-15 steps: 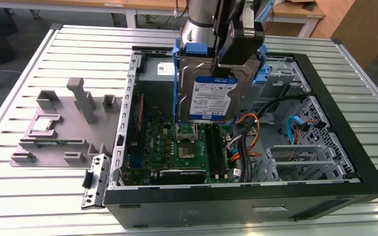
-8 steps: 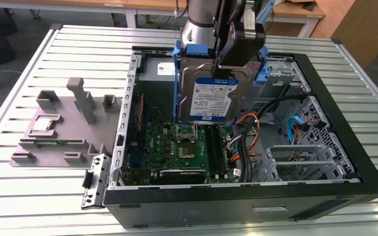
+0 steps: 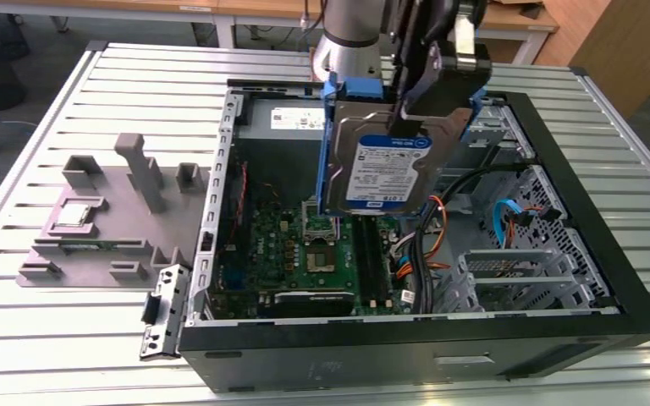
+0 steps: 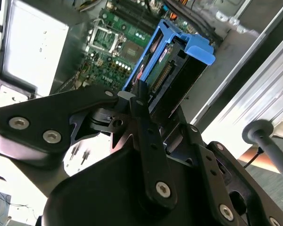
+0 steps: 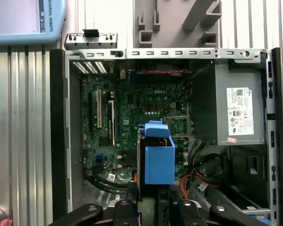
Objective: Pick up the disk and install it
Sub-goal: 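Pick up the disk, then insert the disk into the insertion slot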
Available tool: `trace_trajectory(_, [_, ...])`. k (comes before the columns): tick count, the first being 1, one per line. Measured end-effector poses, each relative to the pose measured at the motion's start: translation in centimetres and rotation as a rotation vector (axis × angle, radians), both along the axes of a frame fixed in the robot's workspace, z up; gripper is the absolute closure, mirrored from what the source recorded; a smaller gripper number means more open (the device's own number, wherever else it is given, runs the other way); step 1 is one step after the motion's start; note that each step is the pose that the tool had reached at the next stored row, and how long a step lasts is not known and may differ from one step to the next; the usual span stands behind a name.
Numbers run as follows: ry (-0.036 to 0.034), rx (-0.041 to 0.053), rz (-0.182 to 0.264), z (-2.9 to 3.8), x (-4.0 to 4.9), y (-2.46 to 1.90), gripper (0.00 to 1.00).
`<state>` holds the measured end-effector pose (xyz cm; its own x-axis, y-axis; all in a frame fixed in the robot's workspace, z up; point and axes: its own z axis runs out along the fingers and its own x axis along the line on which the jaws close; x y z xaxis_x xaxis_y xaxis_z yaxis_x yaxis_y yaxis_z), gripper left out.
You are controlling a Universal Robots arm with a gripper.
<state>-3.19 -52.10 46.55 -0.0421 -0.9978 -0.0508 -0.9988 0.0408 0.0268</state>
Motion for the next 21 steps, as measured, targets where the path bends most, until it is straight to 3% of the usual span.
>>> trace_trajectory(9, [0.0002, -0.0061, -0.001, -0.06, 3.21, 0.00, 0.65])
trace_trajectory(16, [0.0002, -0.0076, -0.001, -0.06, 3.58, -0.04, 0.65])
trace_trajectory(21, [0.0003, -0.0076, -0.001, -0.08, 3.64, -0.56, 0.65])
